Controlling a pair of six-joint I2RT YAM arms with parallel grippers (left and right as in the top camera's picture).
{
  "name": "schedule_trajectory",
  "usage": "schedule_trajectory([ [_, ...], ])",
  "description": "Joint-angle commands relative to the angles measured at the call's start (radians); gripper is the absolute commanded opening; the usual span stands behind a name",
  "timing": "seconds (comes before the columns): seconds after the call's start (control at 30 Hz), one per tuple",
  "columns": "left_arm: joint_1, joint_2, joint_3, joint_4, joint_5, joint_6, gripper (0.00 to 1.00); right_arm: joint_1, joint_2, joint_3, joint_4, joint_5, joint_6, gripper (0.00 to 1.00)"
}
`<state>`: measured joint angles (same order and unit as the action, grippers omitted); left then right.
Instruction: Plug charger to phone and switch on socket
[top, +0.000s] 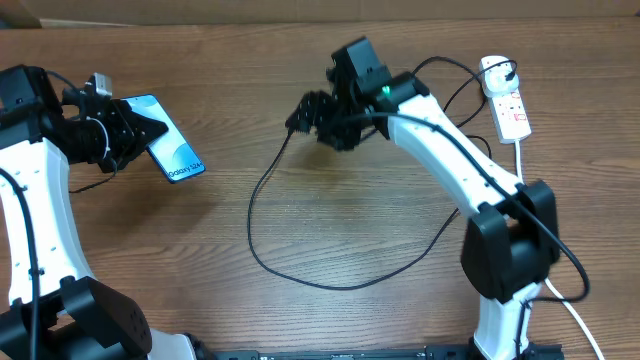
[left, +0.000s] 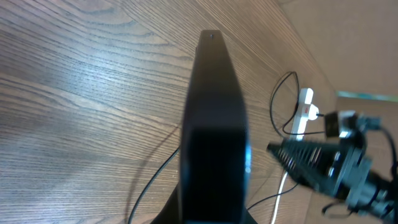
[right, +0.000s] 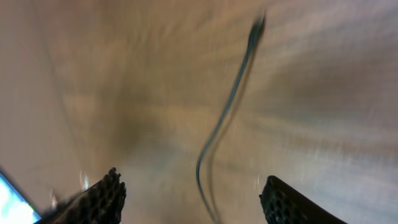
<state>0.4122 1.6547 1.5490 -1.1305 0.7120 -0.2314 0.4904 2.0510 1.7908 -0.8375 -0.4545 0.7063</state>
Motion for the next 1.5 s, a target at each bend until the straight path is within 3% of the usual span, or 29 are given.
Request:
schedule_trajectory([
  [0.0,-0.009,-0.007,0.008,0.001,0.010,0.026,0.04,-0.006,0.068,0.079,0.027,0.096,0.052,0.66],
  [0.2,-0.009,-0.007,0.008,-0.002,0.010,0.026,0.04,0.004,0.172,0.079,0.169,0.096,0.173,0.58],
  [0.43,-0.009,-0.007,0.008,-0.011,0.010,0.026,0.04,0.013,0.257,0.079,0.221,0.107,0.242,0.44],
  [1.47,-0.009,-0.007,0.008,-0.014,0.013,0.026,0.04,0.039,0.347,0.079,0.318,0.176,0.294,0.37],
])
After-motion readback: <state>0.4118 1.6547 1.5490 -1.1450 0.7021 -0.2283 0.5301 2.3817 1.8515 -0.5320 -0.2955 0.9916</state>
